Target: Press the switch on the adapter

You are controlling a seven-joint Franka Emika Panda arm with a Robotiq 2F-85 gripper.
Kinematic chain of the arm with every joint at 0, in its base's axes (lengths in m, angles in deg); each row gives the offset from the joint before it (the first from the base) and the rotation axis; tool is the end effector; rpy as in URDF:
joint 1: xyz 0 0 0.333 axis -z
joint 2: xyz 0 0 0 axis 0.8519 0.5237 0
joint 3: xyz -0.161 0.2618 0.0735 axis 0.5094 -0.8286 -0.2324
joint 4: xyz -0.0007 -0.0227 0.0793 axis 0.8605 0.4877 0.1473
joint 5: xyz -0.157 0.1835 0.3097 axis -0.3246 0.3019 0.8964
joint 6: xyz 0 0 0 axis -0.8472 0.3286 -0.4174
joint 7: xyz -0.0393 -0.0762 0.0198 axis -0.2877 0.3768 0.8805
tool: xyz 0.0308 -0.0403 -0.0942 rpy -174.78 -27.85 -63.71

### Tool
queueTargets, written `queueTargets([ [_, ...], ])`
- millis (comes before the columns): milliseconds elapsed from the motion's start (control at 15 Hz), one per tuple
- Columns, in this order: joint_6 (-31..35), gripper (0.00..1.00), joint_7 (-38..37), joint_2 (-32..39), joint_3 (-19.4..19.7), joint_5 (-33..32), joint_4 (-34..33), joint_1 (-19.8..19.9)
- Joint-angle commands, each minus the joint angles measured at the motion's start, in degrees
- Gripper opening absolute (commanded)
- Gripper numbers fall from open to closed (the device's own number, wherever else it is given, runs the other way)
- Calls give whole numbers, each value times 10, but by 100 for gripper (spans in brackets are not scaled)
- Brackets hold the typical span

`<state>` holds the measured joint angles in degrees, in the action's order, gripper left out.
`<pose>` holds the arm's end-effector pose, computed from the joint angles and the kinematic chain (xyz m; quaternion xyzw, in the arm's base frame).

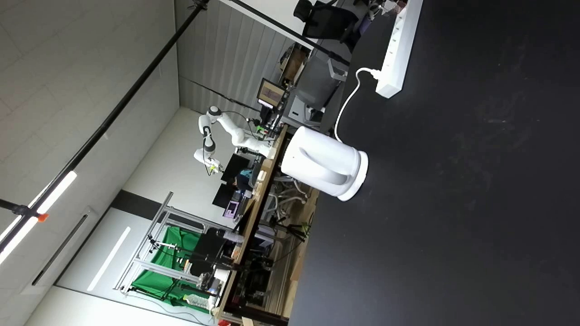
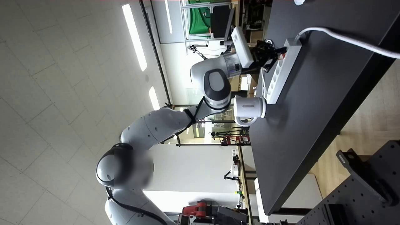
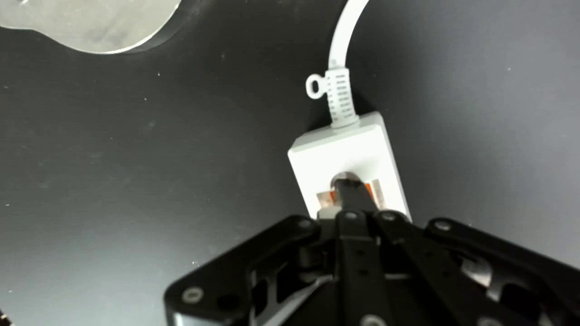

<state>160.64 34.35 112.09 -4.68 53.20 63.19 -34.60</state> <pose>0.5540 -0.2936 0.1715 0.8692 0.4756 0.0634 0.1197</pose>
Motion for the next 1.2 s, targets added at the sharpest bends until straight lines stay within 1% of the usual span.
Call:
queueTargets([
  [0, 96, 0, -57, 16, 5, -24, 70, -8],
  [267, 125, 0, -103, 16, 21, -57, 83, -17],
  [400, 119, 0, -120, 8, 21, -73, 83, -16],
  [533, 87, 0, -118, -22, -4, -86, 87, 5],
  [600, 72, 0, -119, -37, -5, -90, 91, 5],
  [667, 55, 0, -110, -58, -19, -91, 100, 17],
  [733, 37, 0, -95, -82, -38, -86, 113, 33],
  [933, 8, 0, -62, -129, -74, -63, 147, 65],
  [1133, -14, 0, -33, -165, -80, -33, 169, 77],
])
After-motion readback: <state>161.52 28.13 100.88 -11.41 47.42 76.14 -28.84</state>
